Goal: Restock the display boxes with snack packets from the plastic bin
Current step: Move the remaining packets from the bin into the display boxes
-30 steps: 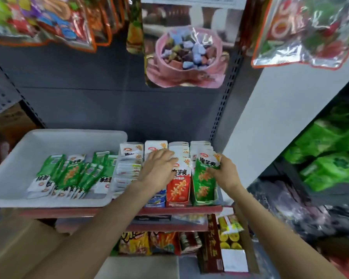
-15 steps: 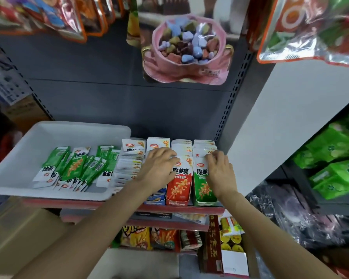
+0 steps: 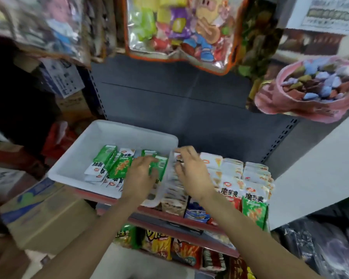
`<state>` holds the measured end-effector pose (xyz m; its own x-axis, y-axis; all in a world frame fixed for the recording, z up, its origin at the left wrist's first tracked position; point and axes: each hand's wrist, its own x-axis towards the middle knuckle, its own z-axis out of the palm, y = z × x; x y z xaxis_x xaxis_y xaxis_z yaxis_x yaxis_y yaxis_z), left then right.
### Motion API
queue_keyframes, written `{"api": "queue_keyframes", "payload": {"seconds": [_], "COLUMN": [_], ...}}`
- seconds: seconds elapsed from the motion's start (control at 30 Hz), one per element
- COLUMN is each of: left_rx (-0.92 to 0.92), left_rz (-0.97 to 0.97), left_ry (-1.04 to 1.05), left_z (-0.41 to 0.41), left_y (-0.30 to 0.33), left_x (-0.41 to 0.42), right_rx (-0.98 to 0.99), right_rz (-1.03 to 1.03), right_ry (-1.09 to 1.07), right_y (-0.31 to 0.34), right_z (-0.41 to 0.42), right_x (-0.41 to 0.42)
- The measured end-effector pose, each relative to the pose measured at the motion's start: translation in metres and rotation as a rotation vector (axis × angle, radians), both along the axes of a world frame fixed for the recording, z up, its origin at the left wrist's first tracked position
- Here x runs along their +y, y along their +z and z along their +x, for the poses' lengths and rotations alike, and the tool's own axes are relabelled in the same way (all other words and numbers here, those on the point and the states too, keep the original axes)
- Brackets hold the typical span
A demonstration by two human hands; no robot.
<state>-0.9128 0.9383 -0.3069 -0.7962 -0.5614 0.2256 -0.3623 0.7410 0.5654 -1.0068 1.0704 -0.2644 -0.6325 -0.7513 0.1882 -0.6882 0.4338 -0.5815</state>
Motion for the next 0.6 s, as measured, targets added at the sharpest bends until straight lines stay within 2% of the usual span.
{"api": "queue_keyframes", "payload": {"seconds": [0.13, 0.27, 0.4, 0.47, 0.6], "left_rx": [-0.166, -0.471, -0.733, -0.784, -0.783], "left_rz": [0.018, 0.069, 0.091, 0.105, 0.161], "left_ry": [0.147, 0.182, 0.12, 0.09, 0.043], "left_z": [0.025, 0.035, 0.033, 0.033, 0.035], "left_y": [-0.021, -0.036, -0.05, -0.058, -0.072], "left_x": [-0.074, -0.137, -0.183, -0.198, -0.217], "right_rx": [0.0, 0.065, -0.09, -0.138, -0.099], "right_rz": [0.145, 0.492, 0.605, 0.672, 0.754], "right_ry": [0.082, 0.18, 0.2, 0.185, 0.223], "right_y": [-0.018, -0.059, -0.086, -0.101, -0.116], "right_z": [0.029, 0.044, 0.05, 0.052, 0.05], "right_x": [-0.076, -0.15, -0.194, -0.202, -0.204]}}
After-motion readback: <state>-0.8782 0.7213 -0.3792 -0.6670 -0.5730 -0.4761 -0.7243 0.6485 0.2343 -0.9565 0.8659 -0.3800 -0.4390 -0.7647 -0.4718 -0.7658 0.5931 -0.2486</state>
